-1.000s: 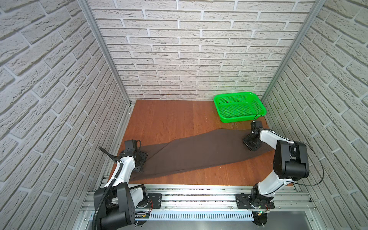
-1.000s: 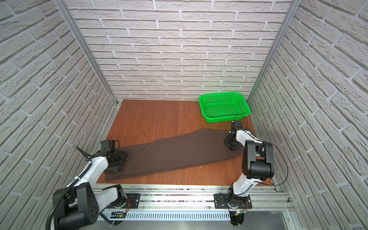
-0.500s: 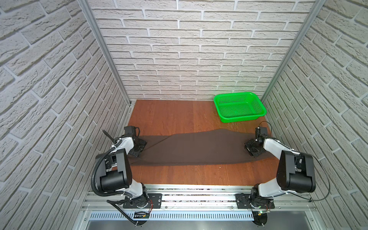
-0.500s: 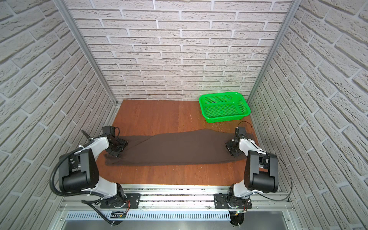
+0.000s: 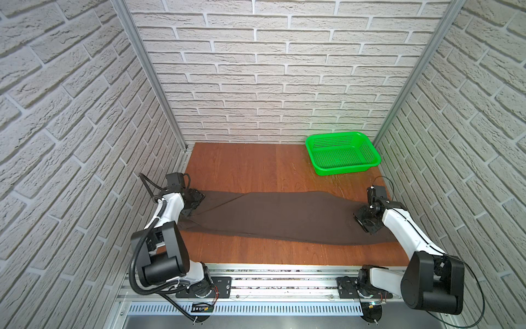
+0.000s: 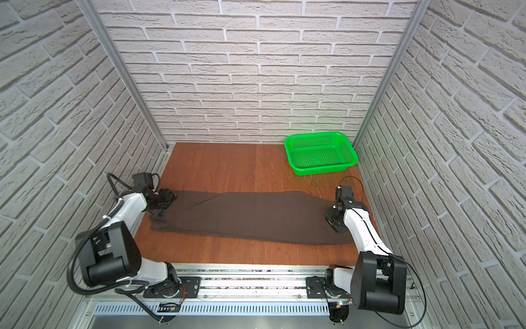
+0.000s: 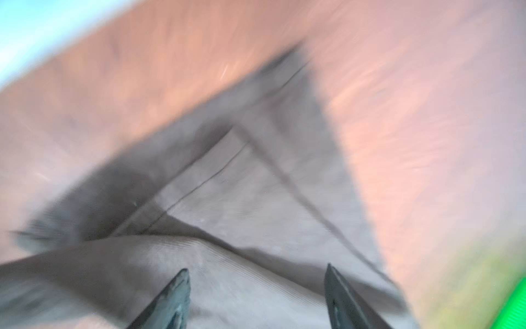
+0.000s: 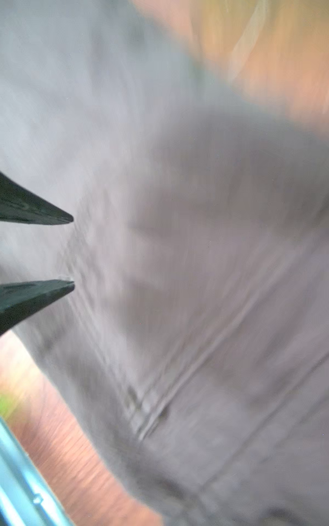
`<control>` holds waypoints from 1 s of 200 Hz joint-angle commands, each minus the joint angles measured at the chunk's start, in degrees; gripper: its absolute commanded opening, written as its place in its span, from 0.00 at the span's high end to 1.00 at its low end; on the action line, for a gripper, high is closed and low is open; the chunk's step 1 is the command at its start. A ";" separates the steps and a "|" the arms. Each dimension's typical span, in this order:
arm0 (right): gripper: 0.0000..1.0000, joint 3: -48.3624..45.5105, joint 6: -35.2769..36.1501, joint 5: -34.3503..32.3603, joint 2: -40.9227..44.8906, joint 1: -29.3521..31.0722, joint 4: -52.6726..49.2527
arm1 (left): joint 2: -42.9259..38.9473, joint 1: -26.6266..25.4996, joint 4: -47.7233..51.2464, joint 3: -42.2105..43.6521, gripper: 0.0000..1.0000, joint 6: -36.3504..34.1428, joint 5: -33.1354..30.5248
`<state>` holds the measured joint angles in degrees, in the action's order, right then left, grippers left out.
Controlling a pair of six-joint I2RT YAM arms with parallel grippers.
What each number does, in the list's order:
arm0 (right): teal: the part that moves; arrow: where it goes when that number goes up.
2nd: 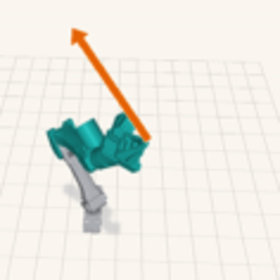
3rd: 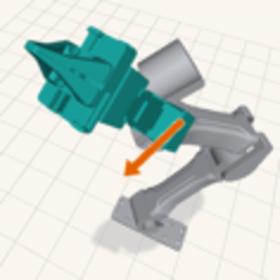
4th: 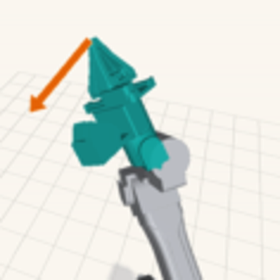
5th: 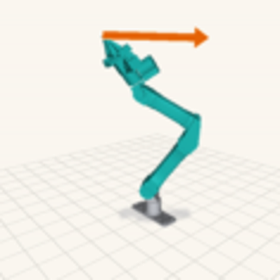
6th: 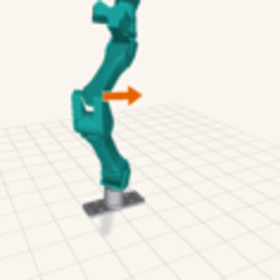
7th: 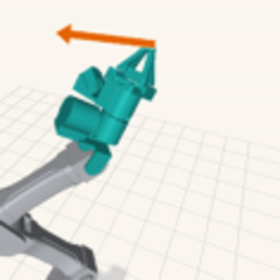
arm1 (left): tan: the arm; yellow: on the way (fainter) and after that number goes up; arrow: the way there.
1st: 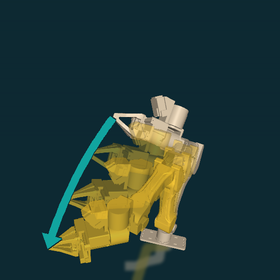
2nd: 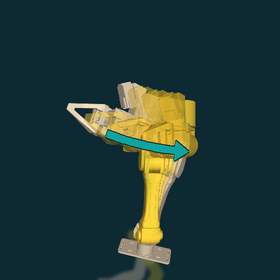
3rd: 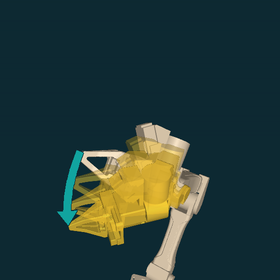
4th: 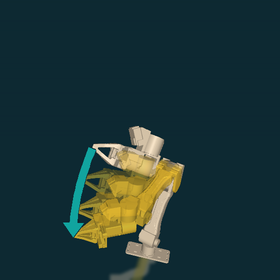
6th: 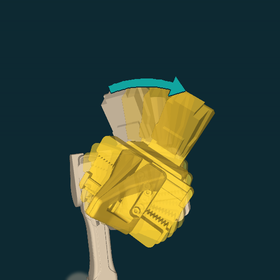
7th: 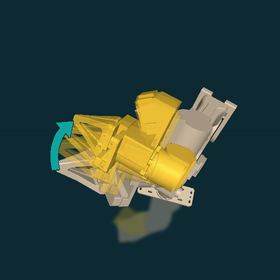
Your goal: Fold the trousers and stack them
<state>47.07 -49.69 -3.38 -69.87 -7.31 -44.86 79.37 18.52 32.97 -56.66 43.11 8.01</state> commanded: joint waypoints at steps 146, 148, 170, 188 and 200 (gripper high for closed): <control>0.69 -0.19 10.20 -4.95 -11.84 34.82 14.14 | -0.34 18.19 11.96 0.18 0.14 -14.26 1.69; 0.68 0.03 10.29 -4.90 -12.04 34.82 14.15 | -0.25 18.34 11.62 0.42 0.14 -14.06 1.95; 0.69 1.22 11.18 -4.71 -14.10 34.82 14.01 | 0.95 18.82 6.85 3.87 0.14 -11.60 4.78; 0.69 1.56 11.20 -4.70 -14.51 34.83 13.84 | 2.46 18.92 3.70 5.45 0.16 -9.96 6.29; 0.70 1.58 10.94 -4.84 -14.29 34.91 13.58 | 3.26 18.99 2.43 5.94 0.18 -9.09 6.75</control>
<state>46.98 -39.57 -7.49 -84.73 27.24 -32.10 81.03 37.01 40.86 -51.92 31.11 12.01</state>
